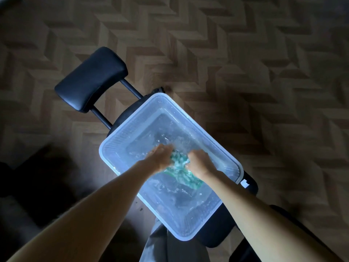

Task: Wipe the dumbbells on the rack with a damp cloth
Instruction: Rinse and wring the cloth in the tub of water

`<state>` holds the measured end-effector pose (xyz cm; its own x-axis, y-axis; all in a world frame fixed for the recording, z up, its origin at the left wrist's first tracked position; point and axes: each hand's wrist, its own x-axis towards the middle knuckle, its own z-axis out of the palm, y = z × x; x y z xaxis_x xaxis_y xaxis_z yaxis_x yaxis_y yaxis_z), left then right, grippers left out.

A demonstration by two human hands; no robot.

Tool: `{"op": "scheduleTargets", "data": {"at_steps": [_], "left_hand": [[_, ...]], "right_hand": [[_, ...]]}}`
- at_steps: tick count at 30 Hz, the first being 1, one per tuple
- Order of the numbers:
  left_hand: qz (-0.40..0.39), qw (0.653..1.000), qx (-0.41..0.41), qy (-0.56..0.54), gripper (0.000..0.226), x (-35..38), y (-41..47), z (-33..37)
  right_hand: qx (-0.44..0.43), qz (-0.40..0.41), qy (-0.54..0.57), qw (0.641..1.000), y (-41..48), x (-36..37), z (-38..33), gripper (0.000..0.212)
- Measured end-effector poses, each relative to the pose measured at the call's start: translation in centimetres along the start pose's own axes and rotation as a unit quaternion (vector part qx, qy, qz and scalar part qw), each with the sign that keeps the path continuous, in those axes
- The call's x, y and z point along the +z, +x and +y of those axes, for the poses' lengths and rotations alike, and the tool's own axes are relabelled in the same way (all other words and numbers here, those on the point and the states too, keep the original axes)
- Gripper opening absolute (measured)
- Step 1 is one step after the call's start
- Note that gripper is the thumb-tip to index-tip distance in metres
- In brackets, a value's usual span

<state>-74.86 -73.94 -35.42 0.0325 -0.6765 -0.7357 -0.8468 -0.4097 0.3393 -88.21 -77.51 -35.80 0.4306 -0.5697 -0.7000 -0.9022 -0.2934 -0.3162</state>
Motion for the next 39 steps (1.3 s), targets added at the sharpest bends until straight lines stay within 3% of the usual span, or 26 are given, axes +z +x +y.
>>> {"op": "scheduleTargets", "data": {"at_steps": [2, 5, 9, 12, 14, 16, 19, 22, 23, 26, 30, 32, 34, 36, 39], "left_hand": [[0.013, 0.997, 0.01, 0.077, 0.032, 0.1, 0.0, -0.1], [0.007, 0.994, 0.017, 0.11, 0.028, -0.3, -0.3, -1.1], [-0.035, 0.995, 0.017, 0.087, 0.032, 0.1, -0.5, -2.0], [-0.003, 0.997, 0.005, 0.072, 0.036, 0.4, -0.3, -2.1], [0.007, 0.995, -0.018, 0.093, 0.031, 0.1, -0.5, -1.8], [0.006, 0.989, -0.038, 0.14, 0.032, -0.3, -0.8, -1.3], [-0.008, 0.986, -0.038, 0.16, 0.038, -1.0, -0.8, -1.3], [-0.084, 0.986, -0.01, 0.143, 0.041, -1.6, -1.0, -1.9], [-0.103, 0.986, 0.009, 0.131, 0.041, -1.8, -1.0, -2.0], [-0.088, 0.992, 0.048, 0.079, 0.036, -1.5, -1.0, -2.2], [-0.045, 0.993, 0.049, 0.098, 0.029, 0.7, -1.4, -1.7], [-0.024, 0.993, 0.038, 0.113, 0.027, 1.0, -1.6, -1.7], [-0.023, 0.99, 0.035, 0.136, 0.033, 0.7, -1.7, -1.8], [-0.047, 0.985, 0.035, 0.161, 0.04, 0.5, -1.9, -1.7], [-0.055, 0.977, 0.033, 0.205, 0.035, 0.5, -2.1, -1.2]], "right_hand": [[-0.022, -0.029, 0.024, 0.999, 0.3, 0.2, 0.1, 0.009], [-0.041, -0.079, 0.019, 0.996, 0.4, -0.1, 0.8, 0.051], [-0.054, -0.114, -0.054, 0.991, -0.1, -0.2, 1.0, 0.057], [-0.018, -0.206, 0.02, 0.978, -0.3, -0.5, 0.8, 0.072], [0.022, -0.269, 0.139, 0.953, -0.7, -1.6, 0.5, 0.065], [0.035, -0.304, 0.244, 0.92, -1.0, -2.3, 0.2, 0.039], [0.012, -0.27, 0.173, 0.947, -0.4, -1.3, -0.2, 0.024], [0.031, -0.126, 0.117, 0.985, 0.2, 0.5, -0.3, 0.009], [0.039, -0.097, 0.105, 0.989, 0.2, 0.8, -0.3, 0.017], [0.023, -0.083, 0.066, 0.994, -0.1, 1.1, -0.6, 0.018], [-0.023, -0.113, 0.02, 0.993, -0.7, 1.5, -1.0, 0.026], [-0.046, -0.123, 0.001, 0.991, -0.7, 1.6, -0.7, 0.004], [-0.039, -0.117, -0.026, 0.992, -0.6, 1.5, -0.4, 0.024], [-0.041, -0.103, -0.057, 0.992, -0.4, 1.4, -0.3, 0.025], [-0.06, -0.089, -0.09, 0.99, -0.7, 1.4, -0.7, 0.048]]}}
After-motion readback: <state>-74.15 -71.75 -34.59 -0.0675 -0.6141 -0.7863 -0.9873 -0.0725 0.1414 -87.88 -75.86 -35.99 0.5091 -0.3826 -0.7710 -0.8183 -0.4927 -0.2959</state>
